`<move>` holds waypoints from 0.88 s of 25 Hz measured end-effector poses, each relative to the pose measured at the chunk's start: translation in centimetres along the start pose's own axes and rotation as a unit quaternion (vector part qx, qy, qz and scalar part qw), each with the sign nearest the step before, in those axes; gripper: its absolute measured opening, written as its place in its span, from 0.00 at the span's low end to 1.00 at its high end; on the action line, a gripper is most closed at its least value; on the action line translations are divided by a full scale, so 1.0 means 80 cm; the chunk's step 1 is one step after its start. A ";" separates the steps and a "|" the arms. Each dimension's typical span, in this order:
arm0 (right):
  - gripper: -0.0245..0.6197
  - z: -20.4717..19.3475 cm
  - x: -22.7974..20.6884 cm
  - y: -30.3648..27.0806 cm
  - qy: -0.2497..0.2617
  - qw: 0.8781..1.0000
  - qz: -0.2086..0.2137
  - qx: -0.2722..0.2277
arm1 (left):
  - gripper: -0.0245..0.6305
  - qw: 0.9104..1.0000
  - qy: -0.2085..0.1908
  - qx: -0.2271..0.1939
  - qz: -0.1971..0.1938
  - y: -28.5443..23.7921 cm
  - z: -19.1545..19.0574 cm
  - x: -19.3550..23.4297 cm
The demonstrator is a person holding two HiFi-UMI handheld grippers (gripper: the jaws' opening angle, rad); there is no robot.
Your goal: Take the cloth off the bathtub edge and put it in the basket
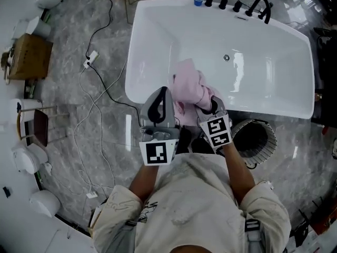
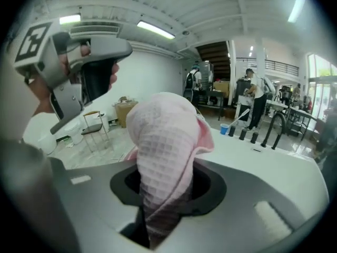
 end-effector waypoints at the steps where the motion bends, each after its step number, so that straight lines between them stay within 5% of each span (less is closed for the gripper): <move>1: 0.25 0.006 -0.003 0.012 -0.007 1.000 -0.013 -0.014 | 0.04 1.000 0.002 -0.003 -0.002 0.001 0.005 -0.003; 9: 0.25 0.072 -0.031 0.121 -0.033 0.981 -0.126 -0.147 | 0.04 0.999 -0.013 -0.032 -0.033 -0.006 0.034 -0.036; 16: 0.24 0.122 -0.053 0.217 -0.013 0.941 -0.223 -0.256 | 0.04 0.997 -0.014 -0.056 -0.058 -0.022 0.057 -0.064; 22: 0.24 0.129 -0.069 0.275 -0.005 0.914 -0.281 -0.294 | 0.04 0.994 -0.015 -0.068 -0.084 -0.030 0.072 -0.098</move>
Point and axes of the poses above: the fingertips, and each gripper's own axes: y backward along the fingers, x to its left, z out of its top, the point moved 8 cm from there along y, backward along the fingers, and after that the axes turned 1 degree about x, right-handed, at the moved point
